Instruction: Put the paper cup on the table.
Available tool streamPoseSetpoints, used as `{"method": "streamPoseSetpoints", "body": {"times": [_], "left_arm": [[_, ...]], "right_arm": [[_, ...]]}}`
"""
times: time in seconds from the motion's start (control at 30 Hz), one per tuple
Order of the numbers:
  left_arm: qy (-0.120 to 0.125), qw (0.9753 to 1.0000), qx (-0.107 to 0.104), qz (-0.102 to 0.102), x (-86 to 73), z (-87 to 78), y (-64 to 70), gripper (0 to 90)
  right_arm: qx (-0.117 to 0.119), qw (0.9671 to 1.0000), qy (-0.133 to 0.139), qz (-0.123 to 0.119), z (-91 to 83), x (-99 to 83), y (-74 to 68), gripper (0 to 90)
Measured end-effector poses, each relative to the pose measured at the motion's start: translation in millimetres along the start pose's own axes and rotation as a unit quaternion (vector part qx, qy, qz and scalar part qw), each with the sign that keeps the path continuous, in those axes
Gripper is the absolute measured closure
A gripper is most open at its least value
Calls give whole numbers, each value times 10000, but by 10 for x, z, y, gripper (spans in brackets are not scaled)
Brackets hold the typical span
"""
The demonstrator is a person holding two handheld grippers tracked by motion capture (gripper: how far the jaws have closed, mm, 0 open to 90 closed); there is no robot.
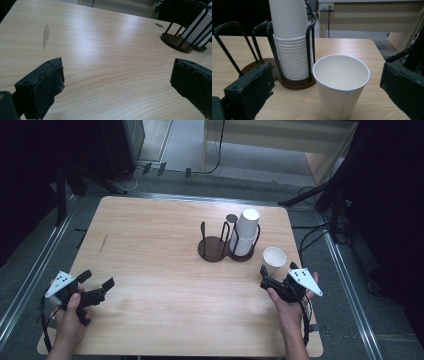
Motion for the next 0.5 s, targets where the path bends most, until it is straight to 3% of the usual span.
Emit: {"method": "streamPoseSetpoints", "body": {"times": [0.5], "left_arm": [[-6,10000,-4,20,-4,0,4,0]], "right_arm": [[-71,9998,160,57,-385,2,49,0]]}}
Point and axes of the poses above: each handheld gripper's, and its own axes: z roughly forward along the jaws, x roughly out of its top, y roughly to its right, the point moved 2 cm from there along z, roughly forward along the jaws, and after that the axes turned 13 degrees about -z, right-handed, at the moved point
